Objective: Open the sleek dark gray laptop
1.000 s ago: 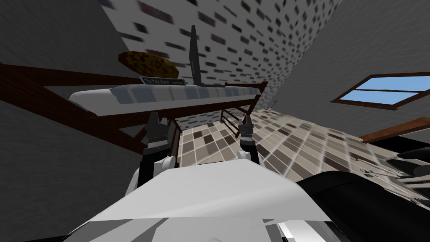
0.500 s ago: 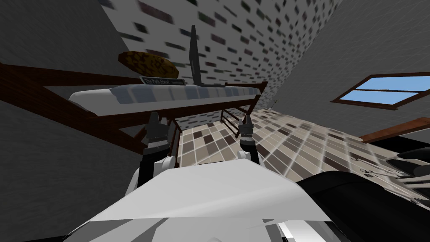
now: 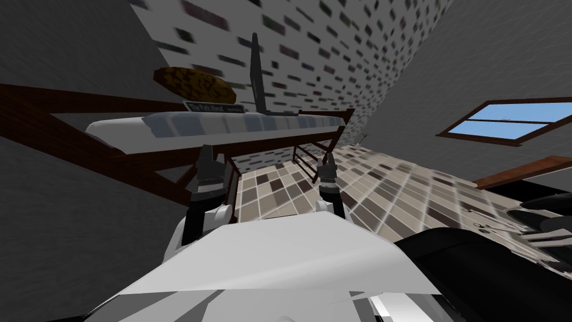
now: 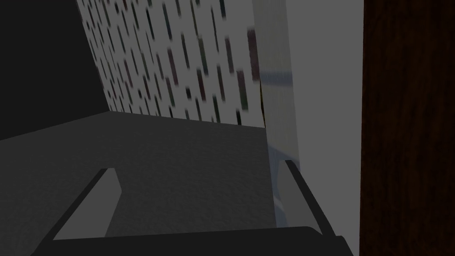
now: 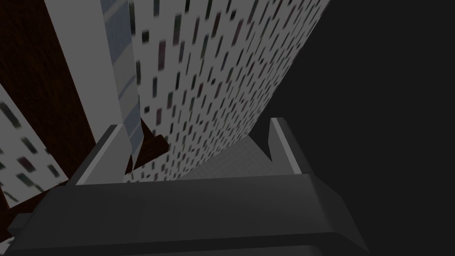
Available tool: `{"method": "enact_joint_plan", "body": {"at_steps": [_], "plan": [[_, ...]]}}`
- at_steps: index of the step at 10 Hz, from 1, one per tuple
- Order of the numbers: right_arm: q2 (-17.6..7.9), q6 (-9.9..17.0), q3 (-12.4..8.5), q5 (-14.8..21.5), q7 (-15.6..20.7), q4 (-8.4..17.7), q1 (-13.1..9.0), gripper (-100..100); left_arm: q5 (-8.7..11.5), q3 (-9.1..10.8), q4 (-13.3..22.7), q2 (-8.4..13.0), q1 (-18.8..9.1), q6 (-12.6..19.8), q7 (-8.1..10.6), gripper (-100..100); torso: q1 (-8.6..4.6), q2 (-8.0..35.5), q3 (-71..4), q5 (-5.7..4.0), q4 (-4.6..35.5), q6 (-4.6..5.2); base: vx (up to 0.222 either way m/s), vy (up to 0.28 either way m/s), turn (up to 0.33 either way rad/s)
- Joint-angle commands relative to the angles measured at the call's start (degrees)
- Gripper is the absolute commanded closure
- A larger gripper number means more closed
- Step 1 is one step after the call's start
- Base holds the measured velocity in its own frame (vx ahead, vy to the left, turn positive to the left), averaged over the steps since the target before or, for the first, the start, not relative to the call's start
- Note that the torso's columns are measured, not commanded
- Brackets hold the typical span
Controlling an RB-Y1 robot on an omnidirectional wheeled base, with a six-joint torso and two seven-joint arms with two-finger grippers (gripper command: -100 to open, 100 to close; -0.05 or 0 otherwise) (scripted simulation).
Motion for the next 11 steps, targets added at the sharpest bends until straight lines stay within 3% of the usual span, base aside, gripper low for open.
{"method": "enact_joint_plan", "body": {"at_steps": [1, 6, 7, 10, 11], "plan": [[0.00, 0.00, 0.00, 0.00, 0.00, 0.00, 0.00, 0, -0.39, 0.78, 0.44, 2.70, -4.86, 3.52, -1.46, -100, 0.04, 0.00, 0.00, 0.00, 0.00, 0.00, -0.027, -0.075, -0.035], [0.00, 0.00, 0.00, 0.00, 0.00, 0.00, 0.00, 0, -0.90, 1.64, 1.12, 4.00, -11.54, 7.31, -3.01, -100, 0.17, -0.06, -0.04, 0.04, -0.02, 0.00, -0.015, -0.049, -0.018], [0.00, 0.00, 0.00, 0.00, 0.00, 0.00, 0.00, 0, -1.23, 2.16, 1.58, 4.47, -13.34, 9.56, -3.93, -100, 0.19, -0.06, -0.03, 0.04, -0.01, -0.01, -0.007, -0.047, -0.027], [0.00, 0.00, 0.00, 0.00, 0.00, 0.00, 0.00, 0, -1.60, 2.73, 2.11, 4.86, -18.25, 12.03, -4.92, -100, 0.10, -0.05, -0.03, 0.03, -0.01, 0.00, -0.007, -0.056, -0.020], [0.00, 0.00, 0.00, 0.00, 0.00, 0.00, 0.00, 0, -2.02, 3.36, 2.73, 5.17, -20.20, 14.53, -5.99, -100, 0.14, -0.04, -0.02, 0.03, -0.01, -0.01, -0.014, -0.065, -0.030]]}}
